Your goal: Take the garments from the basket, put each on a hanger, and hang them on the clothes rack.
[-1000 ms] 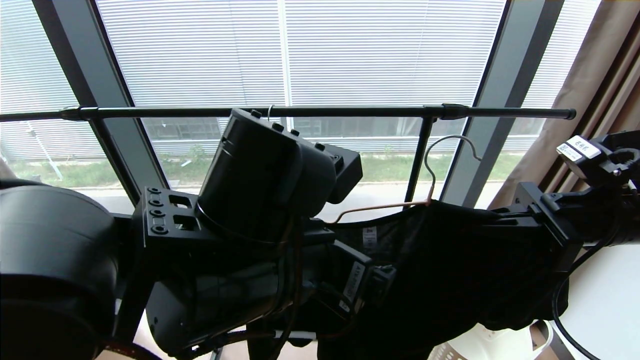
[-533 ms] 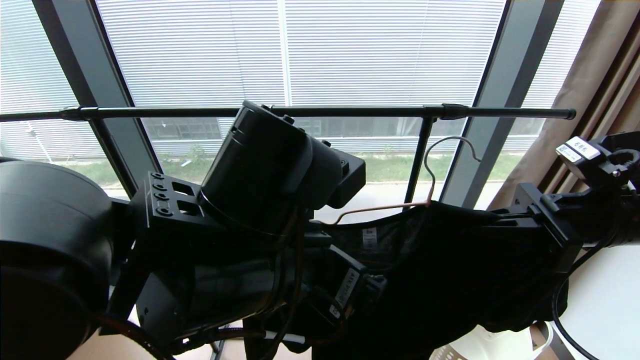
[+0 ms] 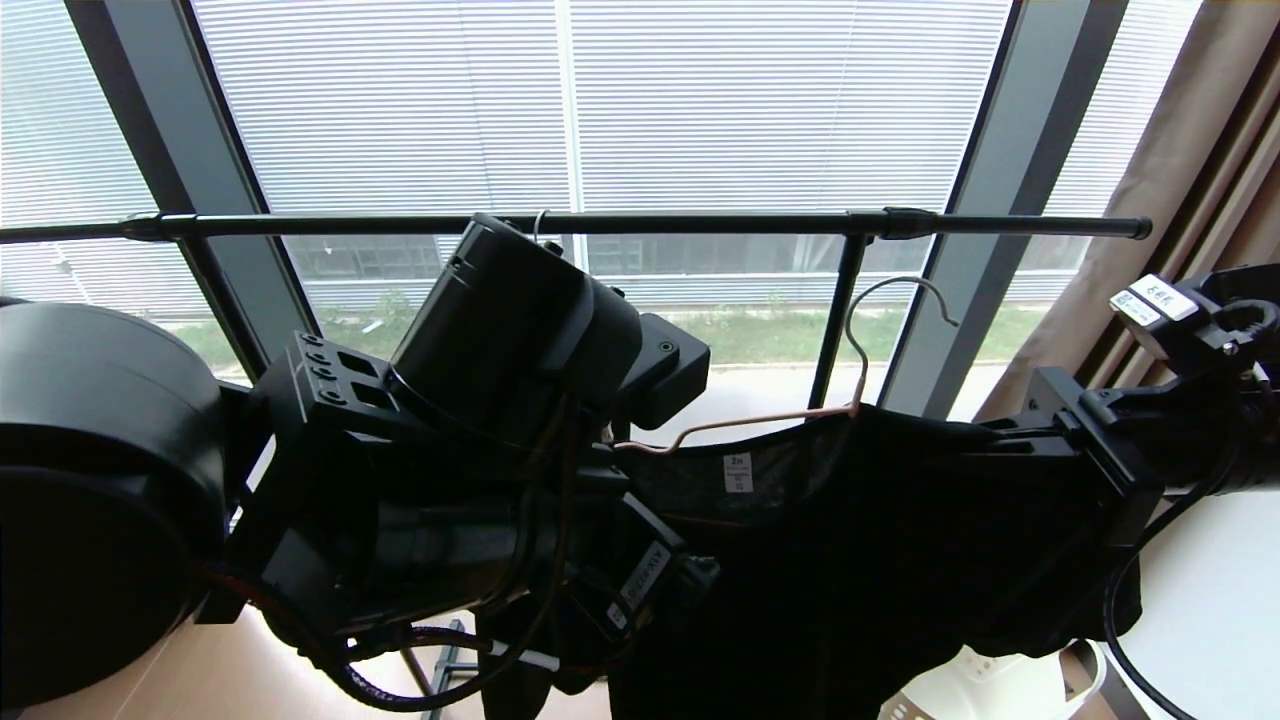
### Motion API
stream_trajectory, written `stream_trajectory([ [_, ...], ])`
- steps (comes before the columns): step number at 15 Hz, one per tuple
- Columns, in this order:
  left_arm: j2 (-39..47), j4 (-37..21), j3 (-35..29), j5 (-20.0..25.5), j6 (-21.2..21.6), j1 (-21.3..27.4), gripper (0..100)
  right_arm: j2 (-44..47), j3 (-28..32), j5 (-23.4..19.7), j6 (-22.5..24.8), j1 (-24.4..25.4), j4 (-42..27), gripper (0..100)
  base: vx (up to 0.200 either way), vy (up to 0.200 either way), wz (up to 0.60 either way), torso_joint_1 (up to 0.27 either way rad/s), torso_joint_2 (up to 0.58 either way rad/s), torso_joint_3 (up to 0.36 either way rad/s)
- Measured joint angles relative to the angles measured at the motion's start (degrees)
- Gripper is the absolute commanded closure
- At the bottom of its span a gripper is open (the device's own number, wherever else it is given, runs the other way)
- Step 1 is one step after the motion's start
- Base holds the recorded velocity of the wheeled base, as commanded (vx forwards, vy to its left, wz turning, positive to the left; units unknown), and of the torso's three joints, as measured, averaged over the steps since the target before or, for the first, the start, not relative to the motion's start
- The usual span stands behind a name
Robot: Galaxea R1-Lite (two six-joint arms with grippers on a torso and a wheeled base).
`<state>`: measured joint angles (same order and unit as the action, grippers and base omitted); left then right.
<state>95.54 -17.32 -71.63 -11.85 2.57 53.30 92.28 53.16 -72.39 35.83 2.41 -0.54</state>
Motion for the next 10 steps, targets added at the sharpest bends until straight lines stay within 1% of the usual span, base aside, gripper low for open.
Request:
stream_trajectory([
  [3,-1.3,0.2,1.3,1.3,-0.1,-0.1,0,0.1,0.1,-0.2,0.0,-0.1,0.0,100,0.0,0.0,0.0,0.0,0.0,0.0],
  [4,-2.4,0.2,2.0,2.9,-0.2,-0.2,0,0.3,0.3,-0.3,0.0,-0.1,0.0,100,0.0,0.0,0.0,0.0,0.0,0.0],
  [5,-3.7,0.2,2.7,4.1,-0.1,-0.5,0,0.7,0.5,-1.5,0.0,-0.3,0.1,100,0.0,0.0,0.0,0.0,0.0,0.0],
  [6,-5.6,0.2,3.9,5.1,0.1,-1.1,0,1.2,0.8,-4.3,0.0,-1.0,0.1,100,0.0,0.0,0.0,0.0,0.0,0.0],
  [8,-9.3,0.4,6.6,7.1,1.5,-4.7,0,2.1,1.3,-8.5,0.0,-2.5,0.1,100,0.0,0.0,0.0,0.0,0.0,0.0],
  [9,-10.8,0.8,7.5,9.4,2.6,-6.9,0,2.4,1.4,-9.1,0.0,-2.9,0.1,100,0.0,0.0,0.0,0.0,0.0,0.0],
  [10,-12.2,1.8,8.2,13.2,4.5,-9.8,0,2.7,1.4,-9.1,0.1,-3.1,0.1,100,0.0,0.0,0.0,0.0,0.0,0.0],
])
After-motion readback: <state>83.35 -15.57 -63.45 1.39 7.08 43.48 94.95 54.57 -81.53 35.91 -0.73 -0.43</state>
